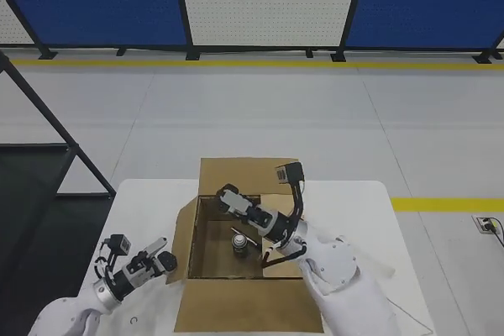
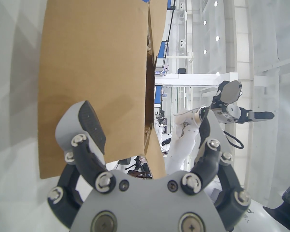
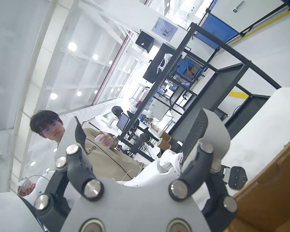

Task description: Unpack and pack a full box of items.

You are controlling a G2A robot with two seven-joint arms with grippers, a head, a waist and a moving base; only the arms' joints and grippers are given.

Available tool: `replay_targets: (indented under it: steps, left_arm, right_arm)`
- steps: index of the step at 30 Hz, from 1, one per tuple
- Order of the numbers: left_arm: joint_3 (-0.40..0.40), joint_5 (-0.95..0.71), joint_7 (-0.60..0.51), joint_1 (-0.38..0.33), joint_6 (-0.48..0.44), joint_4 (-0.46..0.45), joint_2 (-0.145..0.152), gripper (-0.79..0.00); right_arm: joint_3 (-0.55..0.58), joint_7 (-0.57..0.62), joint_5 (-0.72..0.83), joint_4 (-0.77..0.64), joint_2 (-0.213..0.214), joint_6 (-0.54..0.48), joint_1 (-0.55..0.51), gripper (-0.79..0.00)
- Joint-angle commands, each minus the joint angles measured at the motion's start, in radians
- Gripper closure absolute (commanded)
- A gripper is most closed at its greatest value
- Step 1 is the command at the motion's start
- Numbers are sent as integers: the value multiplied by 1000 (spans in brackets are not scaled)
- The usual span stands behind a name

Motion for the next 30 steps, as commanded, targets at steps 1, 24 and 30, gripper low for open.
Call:
replay_targets:
  steps: [1,24,30]
  left_arm:
    - [13,8,4,-8,2,2,-2,-785]
    - [-23,-27,17,-10,-29,-50,-1,-785]
    - [-92,-18,-1,18,-17,-171,11,-785]
  right_arm:
    - [27,0,-11,-59,9,11,-51,-785]
    - [96,2,-21,-194,49,10,-191,-785]
    - [103,6,-22,-186,56,13,-188,-785]
